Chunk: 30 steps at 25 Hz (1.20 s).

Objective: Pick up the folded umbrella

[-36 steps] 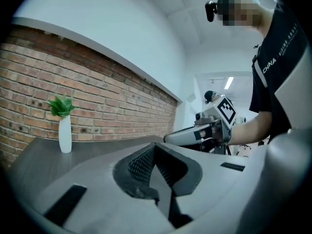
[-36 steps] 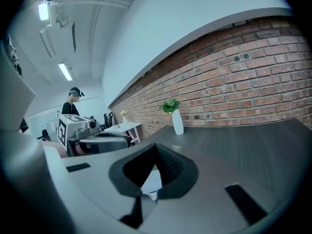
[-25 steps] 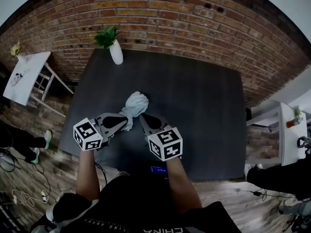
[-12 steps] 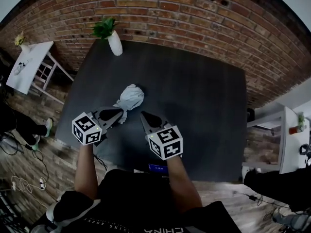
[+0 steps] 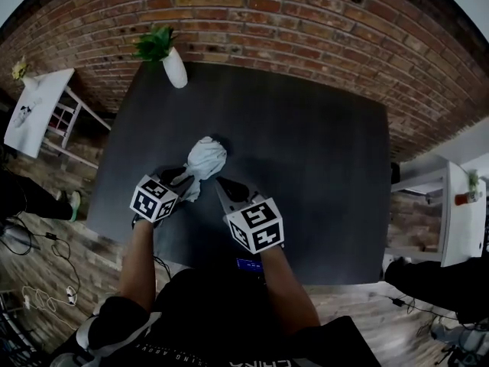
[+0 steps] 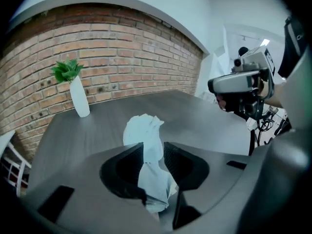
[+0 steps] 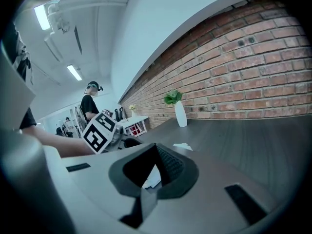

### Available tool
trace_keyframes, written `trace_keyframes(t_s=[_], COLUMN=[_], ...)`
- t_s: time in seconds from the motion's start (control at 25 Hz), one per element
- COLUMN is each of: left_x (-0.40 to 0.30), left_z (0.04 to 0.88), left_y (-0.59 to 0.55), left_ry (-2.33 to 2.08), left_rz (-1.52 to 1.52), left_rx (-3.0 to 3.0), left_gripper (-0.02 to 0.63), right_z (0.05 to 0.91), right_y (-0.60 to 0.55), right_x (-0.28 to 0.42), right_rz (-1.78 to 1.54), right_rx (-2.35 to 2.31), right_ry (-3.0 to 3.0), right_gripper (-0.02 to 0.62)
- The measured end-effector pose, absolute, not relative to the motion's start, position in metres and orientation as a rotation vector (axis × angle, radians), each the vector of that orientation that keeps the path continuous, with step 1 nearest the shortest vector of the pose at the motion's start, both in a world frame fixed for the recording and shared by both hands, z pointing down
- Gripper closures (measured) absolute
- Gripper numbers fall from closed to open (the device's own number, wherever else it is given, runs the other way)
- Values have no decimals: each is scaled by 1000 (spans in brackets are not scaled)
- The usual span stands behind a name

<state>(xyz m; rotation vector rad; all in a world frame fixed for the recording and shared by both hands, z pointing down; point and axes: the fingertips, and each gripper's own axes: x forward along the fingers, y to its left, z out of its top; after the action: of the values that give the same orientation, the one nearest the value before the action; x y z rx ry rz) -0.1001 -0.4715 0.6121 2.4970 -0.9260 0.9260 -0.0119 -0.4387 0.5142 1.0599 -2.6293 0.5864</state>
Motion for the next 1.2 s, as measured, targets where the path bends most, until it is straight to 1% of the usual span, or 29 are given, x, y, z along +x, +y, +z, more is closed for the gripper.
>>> trace_keyframes(t_s=[0.08, 0.12, 0.2, 0.24, 0.28, 0.36, 0.52, 0.64, 1.2], left_x=[-104, -105, -105, -105, -105, -103, -102, -102, -94], left_z=[625, 632, 644, 649, 654, 664, 680, 694, 723], left_y=[-477, -479, -483, -484, -486, -488, -493, -495, -501], left_ry=[-946, -952, -958, -962, -966, -973, -977, -959, -878], left_rz=[964, 985, 1014, 1028, 1047, 1089, 1150, 1166, 1217], left_rx=[2458, 2443, 2416, 2404, 2394, 2385, 2355, 2313, 2273], left_gripper=[460, 457, 424, 417, 387, 349, 341, 296, 296], right_z=[516, 518, 521, 523, 525, 529, 534, 536, 547], right_y=[-443, -445, -449, -450, -451, -452, -454, -457, -463], right_x=[-14, -15, -17, -18, -20, -22, -25, -25, -16], right_rz=[595, 600, 608, 612, 616, 620, 626, 633, 667], right_rx=[1064, 1066, 1066, 1063, 1061, 1054, 1046, 1052, 1088], right_ry=[-2621, -2616, -2605, -2600, -2595, -2584, -2568, -2555, -2514], right_gripper=[588, 588, 588, 588, 588, 588, 588, 588, 588])
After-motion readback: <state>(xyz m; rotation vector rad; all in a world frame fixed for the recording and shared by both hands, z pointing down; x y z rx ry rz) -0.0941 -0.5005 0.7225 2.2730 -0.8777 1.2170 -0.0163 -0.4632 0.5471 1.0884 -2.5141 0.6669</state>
